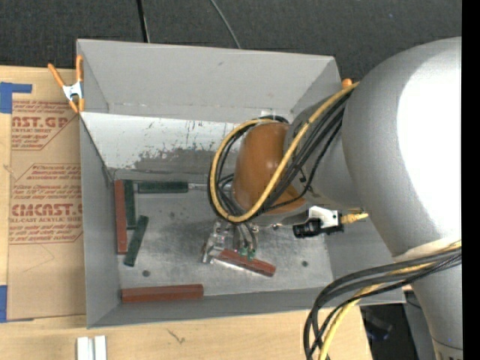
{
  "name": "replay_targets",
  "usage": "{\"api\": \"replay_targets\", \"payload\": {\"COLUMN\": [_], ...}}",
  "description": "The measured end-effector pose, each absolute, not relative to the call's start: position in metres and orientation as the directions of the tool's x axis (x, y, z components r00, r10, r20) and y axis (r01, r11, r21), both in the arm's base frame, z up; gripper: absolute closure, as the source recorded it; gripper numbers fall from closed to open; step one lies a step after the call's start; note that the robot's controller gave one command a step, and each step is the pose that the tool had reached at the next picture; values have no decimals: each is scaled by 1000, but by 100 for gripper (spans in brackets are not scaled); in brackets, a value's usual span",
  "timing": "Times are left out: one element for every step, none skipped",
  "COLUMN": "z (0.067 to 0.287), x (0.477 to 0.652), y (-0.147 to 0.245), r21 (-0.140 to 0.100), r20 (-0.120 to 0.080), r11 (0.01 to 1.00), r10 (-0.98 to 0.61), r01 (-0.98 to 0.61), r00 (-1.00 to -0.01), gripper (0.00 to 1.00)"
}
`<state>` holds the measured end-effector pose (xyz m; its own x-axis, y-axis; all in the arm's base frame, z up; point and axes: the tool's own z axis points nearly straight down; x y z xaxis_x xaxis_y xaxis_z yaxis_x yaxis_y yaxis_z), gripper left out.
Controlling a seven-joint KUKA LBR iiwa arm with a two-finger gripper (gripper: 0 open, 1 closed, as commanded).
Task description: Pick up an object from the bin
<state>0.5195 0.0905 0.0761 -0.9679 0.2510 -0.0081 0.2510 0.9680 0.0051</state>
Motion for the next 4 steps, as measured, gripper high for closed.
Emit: {"api": "replay_targets", "payload": {"z": [76,80,91,112], "x": [519,518,517,515], "y": [91,91,90,90], "r21": [5,3,1,-3], "r20": [-8,-3,1,9], "r11": [968,968,968,968], "r10": [251,251,251,251], "r01": [251,251,251,251], "r00": [-968,-968,-968,-968], "gripper": [100,100,100,100]}}
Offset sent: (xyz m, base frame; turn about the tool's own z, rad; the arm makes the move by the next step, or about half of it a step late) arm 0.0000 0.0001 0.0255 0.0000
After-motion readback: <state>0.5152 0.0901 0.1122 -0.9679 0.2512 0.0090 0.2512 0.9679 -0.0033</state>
